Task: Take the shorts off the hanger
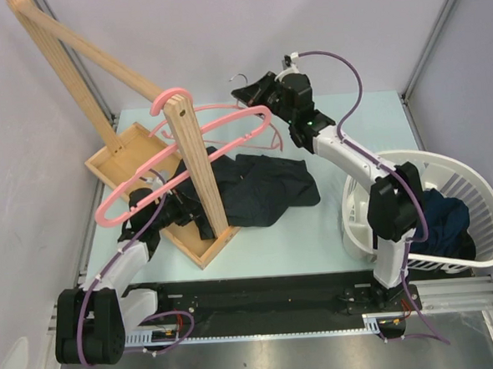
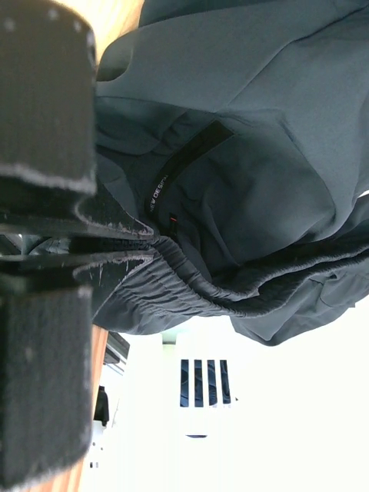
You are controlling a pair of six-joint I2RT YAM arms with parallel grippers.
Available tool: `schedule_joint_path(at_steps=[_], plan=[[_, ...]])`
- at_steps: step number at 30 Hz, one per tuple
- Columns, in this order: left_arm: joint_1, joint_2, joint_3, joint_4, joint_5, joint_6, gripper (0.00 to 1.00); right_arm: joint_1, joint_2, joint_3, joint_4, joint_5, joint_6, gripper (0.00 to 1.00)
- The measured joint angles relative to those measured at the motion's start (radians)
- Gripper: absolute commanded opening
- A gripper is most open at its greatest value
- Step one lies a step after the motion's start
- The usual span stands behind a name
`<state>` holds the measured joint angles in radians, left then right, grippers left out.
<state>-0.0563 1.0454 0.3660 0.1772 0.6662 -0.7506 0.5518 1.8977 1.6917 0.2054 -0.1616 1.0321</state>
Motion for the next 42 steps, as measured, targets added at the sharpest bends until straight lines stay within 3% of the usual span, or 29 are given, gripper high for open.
schedule_joint_path(at_steps=[3, 4, 10, 18, 22, 29, 36, 42], plan=[[0.002, 0.002, 0.0, 0.0, 0.001, 0.0, 0.46, -0.019, -0.045, -0.009, -0.082, 0.05, -0.092, 0.0], [0.004, 0.002, 0.0, 0.0, 0.002, -0.001, 0.51, -0.024, -0.055, -0.009, -0.094, 0.059, -0.108, 0.0], [0.062, -0.011, 0.0, -0.018, 0.035, -0.004, 0.68, -0.058, -0.156, -0.029, -0.217, 0.101, -0.283, 0.0], [0.212, -0.074, 0.05, -0.09, 0.107, 0.009, 0.87, -0.112, -0.199, -0.114, -0.335, -0.021, -0.399, 0.0], [0.274, -0.115, 0.072, -0.09, 0.127, 0.006, 0.88, -0.113, -0.188, -0.117, -0.389, -0.087, -0.436, 0.0], [0.276, -0.12, 0.1, -0.014, 0.145, -0.021, 0.82, -0.074, -0.159, -0.1, -0.483, -0.15, -0.494, 0.0], [0.12, -0.013, 0.136, 0.15, 0.2, -0.03, 0.83, -0.003, -0.103, -0.068, -0.522, -0.163, -0.496, 0.0], [0.071, 0.04, 0.143, 0.18, 0.245, -0.005, 0.79, 0.02, -0.066, -0.057, -0.503, -0.2, -0.443, 0.0]])
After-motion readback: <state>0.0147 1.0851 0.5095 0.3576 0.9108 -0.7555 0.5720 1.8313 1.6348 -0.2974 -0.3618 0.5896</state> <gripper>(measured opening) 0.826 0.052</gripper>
